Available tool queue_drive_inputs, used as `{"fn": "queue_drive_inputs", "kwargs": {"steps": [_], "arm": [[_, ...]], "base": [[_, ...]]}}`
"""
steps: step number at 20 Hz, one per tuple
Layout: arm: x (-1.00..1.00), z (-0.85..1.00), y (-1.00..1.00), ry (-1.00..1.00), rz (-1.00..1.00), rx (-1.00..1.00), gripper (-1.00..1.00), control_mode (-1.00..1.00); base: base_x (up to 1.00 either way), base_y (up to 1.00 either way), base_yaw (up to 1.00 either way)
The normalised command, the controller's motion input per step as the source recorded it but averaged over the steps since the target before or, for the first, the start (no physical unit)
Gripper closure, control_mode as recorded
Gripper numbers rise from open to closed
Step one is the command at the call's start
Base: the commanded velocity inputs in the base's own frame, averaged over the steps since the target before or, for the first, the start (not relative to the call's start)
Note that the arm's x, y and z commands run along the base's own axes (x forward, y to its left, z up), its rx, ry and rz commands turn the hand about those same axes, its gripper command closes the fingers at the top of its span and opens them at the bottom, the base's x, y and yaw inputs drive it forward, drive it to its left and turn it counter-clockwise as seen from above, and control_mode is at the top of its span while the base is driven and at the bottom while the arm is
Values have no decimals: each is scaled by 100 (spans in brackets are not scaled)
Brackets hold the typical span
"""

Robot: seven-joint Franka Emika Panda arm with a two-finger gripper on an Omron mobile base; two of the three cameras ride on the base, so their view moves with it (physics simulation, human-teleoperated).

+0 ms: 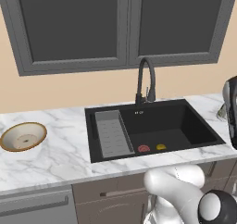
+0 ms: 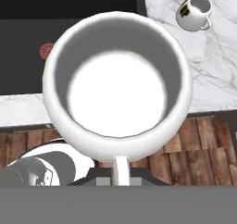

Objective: Clear the mugs and bowl far away from the sink.

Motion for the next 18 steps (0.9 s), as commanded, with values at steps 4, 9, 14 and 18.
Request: {"fn": "queue_drive_inputs", "kwargs": {"steps": [4,9,14,18], "arm": [[-16,31,93,-1,4,0,100,-100],[-8,2,100,0,-1,0,100,-100],[-8,9,85,0,-11,0,100,-100],[-22,11,73,0,-23,0,100,-100]], "base": [[0,0,0],[0,0,0],[0,0,0],[0,0,0]]}}
